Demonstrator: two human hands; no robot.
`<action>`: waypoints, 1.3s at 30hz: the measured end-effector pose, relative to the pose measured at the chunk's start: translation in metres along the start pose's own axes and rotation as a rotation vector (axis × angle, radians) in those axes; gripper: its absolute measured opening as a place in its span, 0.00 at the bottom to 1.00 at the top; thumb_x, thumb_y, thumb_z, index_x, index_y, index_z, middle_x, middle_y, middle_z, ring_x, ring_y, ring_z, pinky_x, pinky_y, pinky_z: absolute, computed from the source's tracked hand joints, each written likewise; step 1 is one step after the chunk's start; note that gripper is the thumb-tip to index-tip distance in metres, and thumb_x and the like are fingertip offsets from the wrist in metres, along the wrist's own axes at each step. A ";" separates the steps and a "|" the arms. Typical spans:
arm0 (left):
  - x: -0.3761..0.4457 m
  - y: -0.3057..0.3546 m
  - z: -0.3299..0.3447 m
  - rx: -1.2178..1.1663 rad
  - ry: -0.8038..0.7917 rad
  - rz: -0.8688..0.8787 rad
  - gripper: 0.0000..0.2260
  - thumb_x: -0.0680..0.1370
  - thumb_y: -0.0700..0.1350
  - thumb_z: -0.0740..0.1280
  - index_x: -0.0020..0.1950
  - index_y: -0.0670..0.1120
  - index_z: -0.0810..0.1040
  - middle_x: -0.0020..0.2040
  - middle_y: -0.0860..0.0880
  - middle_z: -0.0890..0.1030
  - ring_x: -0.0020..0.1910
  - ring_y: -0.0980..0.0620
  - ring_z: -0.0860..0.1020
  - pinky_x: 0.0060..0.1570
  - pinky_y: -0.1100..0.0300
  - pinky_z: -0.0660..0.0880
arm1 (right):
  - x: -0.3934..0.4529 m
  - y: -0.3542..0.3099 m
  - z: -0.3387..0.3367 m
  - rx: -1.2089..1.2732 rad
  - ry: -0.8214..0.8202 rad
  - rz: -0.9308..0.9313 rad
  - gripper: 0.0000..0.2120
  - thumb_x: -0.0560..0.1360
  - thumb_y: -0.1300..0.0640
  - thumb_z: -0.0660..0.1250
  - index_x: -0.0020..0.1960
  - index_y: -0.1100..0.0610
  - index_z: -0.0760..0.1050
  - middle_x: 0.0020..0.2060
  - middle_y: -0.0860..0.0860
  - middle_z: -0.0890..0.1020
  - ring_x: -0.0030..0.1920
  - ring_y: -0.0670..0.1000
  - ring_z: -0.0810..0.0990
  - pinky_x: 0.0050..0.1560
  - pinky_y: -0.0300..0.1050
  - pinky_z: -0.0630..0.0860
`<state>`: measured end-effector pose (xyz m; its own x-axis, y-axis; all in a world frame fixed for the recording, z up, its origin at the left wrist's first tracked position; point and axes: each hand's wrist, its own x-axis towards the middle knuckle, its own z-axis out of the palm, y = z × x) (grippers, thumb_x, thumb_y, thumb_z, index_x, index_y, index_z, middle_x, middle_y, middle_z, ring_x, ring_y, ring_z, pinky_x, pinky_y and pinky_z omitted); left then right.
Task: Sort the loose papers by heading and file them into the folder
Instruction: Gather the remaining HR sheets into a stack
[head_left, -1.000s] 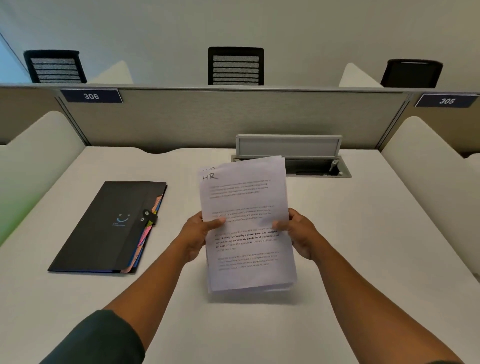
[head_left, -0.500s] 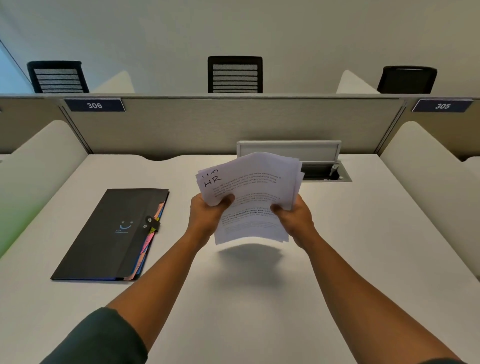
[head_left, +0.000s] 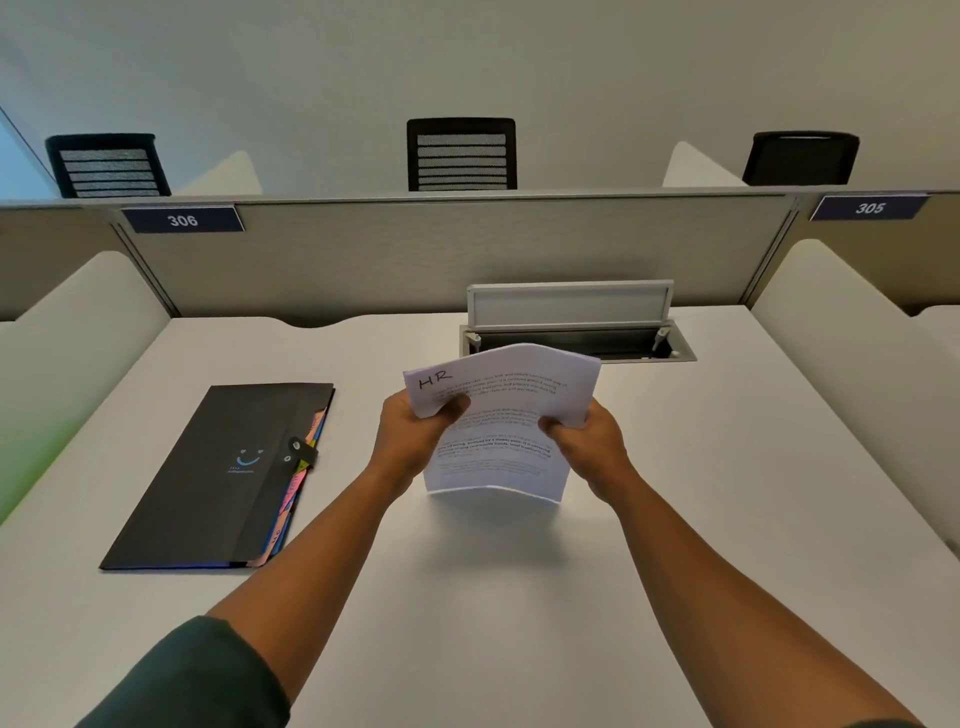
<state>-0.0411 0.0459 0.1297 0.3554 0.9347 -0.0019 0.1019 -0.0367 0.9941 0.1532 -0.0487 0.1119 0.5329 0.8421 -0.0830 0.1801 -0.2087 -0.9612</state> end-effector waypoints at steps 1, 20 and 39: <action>0.001 0.003 0.000 -0.001 0.003 0.007 0.12 0.77 0.44 0.71 0.59 0.53 0.79 0.52 0.51 0.83 0.49 0.47 0.82 0.42 0.57 0.81 | 0.001 -0.002 0.000 0.012 0.005 -0.008 0.15 0.75 0.55 0.71 0.61 0.51 0.74 0.50 0.51 0.81 0.49 0.53 0.81 0.48 0.49 0.82; -0.004 -0.015 -0.001 0.009 0.019 -0.049 0.09 0.80 0.44 0.67 0.57 0.55 0.77 0.51 0.53 0.82 0.47 0.50 0.82 0.37 0.61 0.79 | -0.005 0.008 -0.005 -0.089 -0.023 0.051 0.15 0.77 0.58 0.68 0.63 0.52 0.71 0.54 0.51 0.79 0.52 0.54 0.79 0.48 0.45 0.78; -0.010 -0.056 -0.044 0.027 0.019 -0.201 0.09 0.80 0.48 0.66 0.60 0.50 0.77 0.51 0.50 0.85 0.45 0.49 0.85 0.39 0.57 0.82 | -0.002 0.015 0.026 -0.130 -0.188 0.162 0.12 0.77 0.60 0.65 0.60 0.52 0.72 0.55 0.50 0.80 0.52 0.52 0.81 0.52 0.49 0.80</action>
<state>-0.0913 0.0546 0.0788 0.3080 0.9305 -0.1981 0.1937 0.1425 0.9707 0.1331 -0.0408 0.0912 0.4026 0.8676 -0.2919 0.2161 -0.3999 -0.8907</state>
